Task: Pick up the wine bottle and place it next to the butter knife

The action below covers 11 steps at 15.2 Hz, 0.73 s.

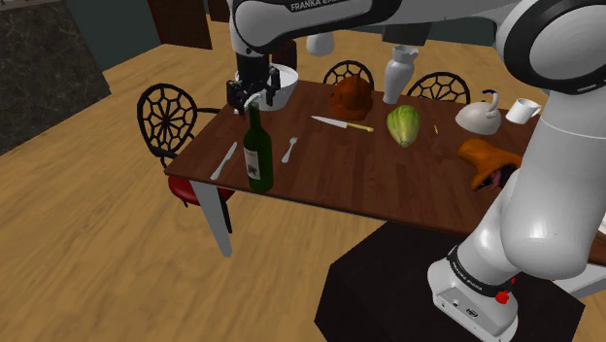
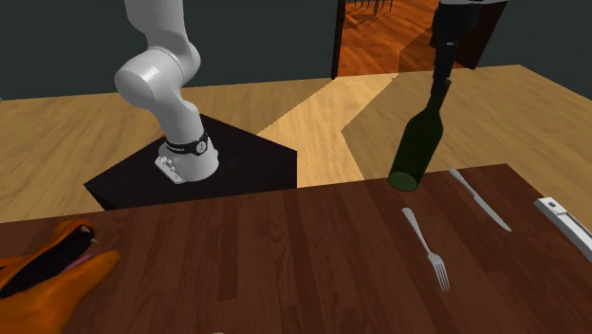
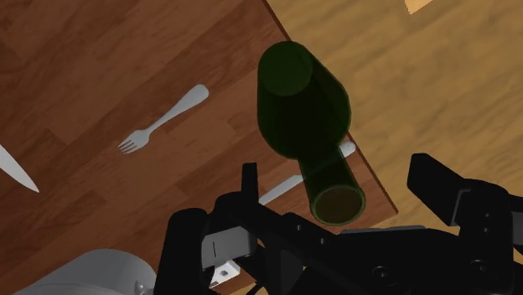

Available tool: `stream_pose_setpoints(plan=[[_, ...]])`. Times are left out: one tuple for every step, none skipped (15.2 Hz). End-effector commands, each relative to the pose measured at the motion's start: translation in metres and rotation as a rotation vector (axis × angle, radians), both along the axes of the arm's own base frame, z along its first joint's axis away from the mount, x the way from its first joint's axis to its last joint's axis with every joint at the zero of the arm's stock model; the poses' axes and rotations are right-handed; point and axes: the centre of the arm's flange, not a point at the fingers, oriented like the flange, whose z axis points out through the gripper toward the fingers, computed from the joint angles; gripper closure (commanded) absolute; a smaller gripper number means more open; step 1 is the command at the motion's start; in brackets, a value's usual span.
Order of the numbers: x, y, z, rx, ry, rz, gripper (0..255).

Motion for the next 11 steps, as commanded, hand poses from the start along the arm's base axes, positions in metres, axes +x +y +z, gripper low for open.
stream_pose_setpoints(plan=[[-0.004, 0.001, 0.020, 0.000, 0.000, 0.000, 0], [-0.005, 0.001, 0.033, 0.000, 0.000, 0.000, 0], [-0.006, 0.002, 0.044, 0.000, 0.000, 0.000, 0], [-0.006, 0.002, 0.044, 0.000, 0.000, 0.000, 0], [-0.006, 0.002, 0.044, 0.000, 0.000, 0.000, 0], [-0.006, 0.002, 0.044, 0.000, 0.000, 0.000, 0], [-0.006, 0.002, 0.044, 0.000, 0.000, 0.000, 0], [-0.006, 0.002, 0.044, 0.000, 0.000, 0.000, 0], [-0.006, 0.002, 0.044, 0.000, 0.000, 0.000, 0], [-0.006, 0.002, 0.044, 0.000, 0.000, 0.000, 0], [-0.006, 0.002, 0.044, 0.000, 0.000, 0.000, 0]])
